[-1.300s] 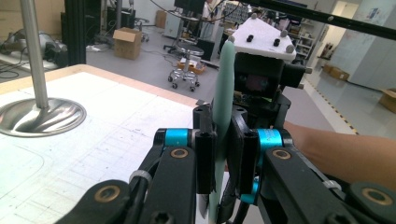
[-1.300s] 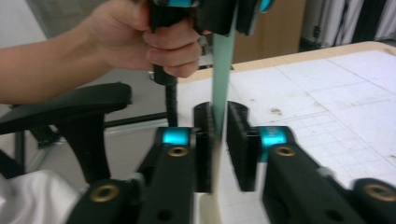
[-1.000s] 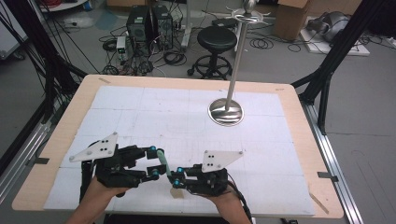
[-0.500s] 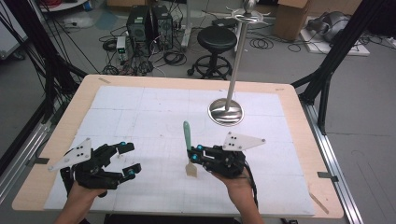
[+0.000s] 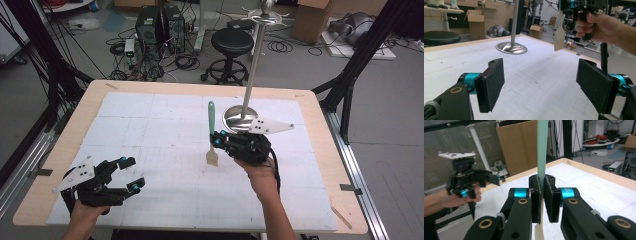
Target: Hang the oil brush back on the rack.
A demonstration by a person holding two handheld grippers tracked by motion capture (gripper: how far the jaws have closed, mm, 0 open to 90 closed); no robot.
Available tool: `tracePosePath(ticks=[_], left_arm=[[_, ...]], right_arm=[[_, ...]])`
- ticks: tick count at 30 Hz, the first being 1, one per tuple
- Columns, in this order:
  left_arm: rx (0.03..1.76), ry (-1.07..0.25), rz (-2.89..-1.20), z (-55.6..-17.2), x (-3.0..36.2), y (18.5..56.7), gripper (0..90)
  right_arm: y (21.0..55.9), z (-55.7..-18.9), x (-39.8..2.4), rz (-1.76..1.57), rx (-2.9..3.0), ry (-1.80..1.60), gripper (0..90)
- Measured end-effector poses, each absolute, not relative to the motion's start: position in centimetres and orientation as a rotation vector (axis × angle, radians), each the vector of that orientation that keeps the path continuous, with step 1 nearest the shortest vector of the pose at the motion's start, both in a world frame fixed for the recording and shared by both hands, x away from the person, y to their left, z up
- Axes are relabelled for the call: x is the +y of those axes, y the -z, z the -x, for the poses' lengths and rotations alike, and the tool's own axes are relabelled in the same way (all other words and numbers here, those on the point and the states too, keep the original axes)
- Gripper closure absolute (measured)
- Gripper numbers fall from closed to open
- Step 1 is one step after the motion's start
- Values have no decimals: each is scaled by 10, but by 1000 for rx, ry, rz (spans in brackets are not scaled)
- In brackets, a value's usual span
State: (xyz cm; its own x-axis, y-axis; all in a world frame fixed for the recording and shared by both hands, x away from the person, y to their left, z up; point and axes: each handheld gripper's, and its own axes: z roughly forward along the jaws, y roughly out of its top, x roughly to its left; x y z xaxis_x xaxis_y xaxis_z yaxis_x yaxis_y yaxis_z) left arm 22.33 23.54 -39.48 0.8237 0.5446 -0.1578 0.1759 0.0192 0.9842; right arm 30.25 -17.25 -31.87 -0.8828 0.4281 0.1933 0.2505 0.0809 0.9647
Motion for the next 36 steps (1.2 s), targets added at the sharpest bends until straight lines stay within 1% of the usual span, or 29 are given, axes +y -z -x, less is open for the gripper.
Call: tracePosePath(ticks=[13, 19, 36], left_arm=[[573, -311, -1576, -221, 235, 396, 230], [575, -330, -1577, -220, 235, 395, 230], [587, -344, -1574, -219, 239, 395, 230]], right_arm=[[286, -342, -199, -710, 2168, -1931, 847], [274, -361, -213, -713, 2142, -1946, 846], [231, -402, -234, -702, 2112, -1942, 846]])
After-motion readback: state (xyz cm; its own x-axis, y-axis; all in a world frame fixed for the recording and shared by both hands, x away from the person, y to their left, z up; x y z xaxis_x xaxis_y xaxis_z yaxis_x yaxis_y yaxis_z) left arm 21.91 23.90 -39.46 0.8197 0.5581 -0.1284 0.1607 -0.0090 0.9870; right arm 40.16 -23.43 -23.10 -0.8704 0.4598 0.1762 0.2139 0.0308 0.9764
